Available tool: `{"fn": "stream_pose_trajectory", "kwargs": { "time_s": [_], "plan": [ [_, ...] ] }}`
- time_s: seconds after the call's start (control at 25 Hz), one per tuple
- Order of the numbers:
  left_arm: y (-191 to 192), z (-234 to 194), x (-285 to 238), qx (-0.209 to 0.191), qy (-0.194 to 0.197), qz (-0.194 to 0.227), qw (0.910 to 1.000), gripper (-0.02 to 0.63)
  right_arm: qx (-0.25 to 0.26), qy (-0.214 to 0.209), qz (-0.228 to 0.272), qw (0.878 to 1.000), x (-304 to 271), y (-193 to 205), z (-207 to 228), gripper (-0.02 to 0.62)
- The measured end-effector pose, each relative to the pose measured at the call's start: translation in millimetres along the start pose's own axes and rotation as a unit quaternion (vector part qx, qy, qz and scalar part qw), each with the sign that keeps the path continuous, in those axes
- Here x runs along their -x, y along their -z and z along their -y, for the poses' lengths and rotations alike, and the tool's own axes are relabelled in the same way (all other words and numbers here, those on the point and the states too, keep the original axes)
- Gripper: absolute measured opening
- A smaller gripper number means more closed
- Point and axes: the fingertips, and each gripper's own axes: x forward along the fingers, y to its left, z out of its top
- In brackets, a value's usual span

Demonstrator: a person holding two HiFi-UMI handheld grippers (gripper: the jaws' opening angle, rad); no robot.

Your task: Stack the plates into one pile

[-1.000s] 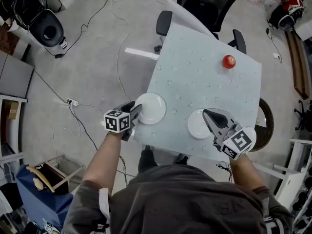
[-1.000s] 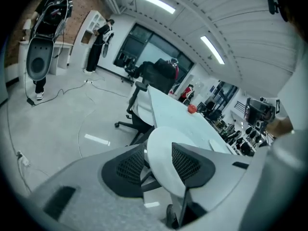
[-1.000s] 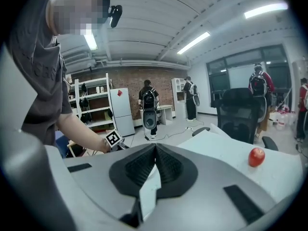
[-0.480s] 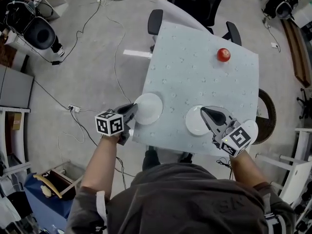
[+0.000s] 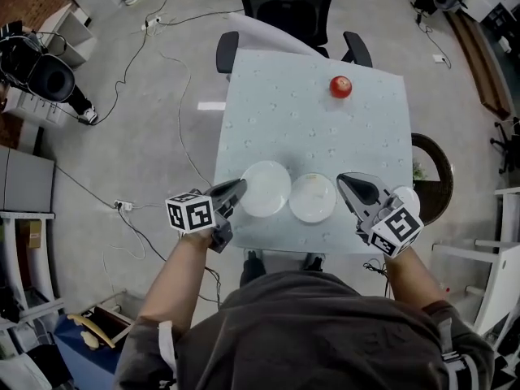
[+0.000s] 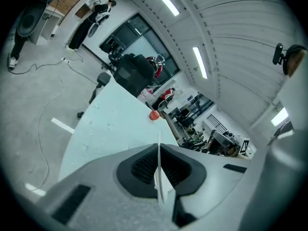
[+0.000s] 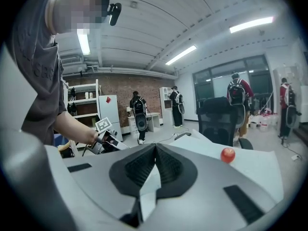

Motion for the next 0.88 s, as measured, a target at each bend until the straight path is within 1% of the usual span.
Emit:
{"fn": "stream_pose_trajectory", "kwargs": {
  "time_s": [0.2,0.32,0.52,0.68,0.76,0.84,0.88],
  "plan": [
    [20.5,27.5,-51.8,-0.007,0.013,-0.047,0.9988,0.015,-0.008,0.034,0.003,0.999,40.4,8.8,20.4,-0.006],
    [35.7,39.2,-80.3,-0.005,0.018,-0.074,0.9971,0.015,-0.014,0.053,0.004,0.999,64.2,14.8,32.9,-0.006],
    [59.6,43.5,-120.0,-0.009,0.005,-0.112,0.9937,0.015,-0.027,0.077,0.003,0.997,97.0,28.0,49.4,-0.006],
    [74.4,42.7,-142.2,-0.013,-0.007,-0.136,0.9906,0.015,-0.037,0.091,0.000,0.995,117.5,38.3,59.2,-0.006],
    [79.9,35.5,-148.6,-0.029,-0.030,-0.145,0.9886,0.017,-0.042,0.097,0.001,0.994,126.0,42.6,63.0,-0.006],
    [87.0,29.0,-154.4,-0.066,-0.057,-0.157,0.9838,0.020,-0.047,0.102,0.002,0.994,134.1,48.3,66.0,-0.006],
    [91.0,27.4,-157.8,-0.090,-0.070,-0.164,0.9799,0.027,-0.051,0.105,0.002,0.993,137.8,51.2,67.4,-0.006]
  ]
}}
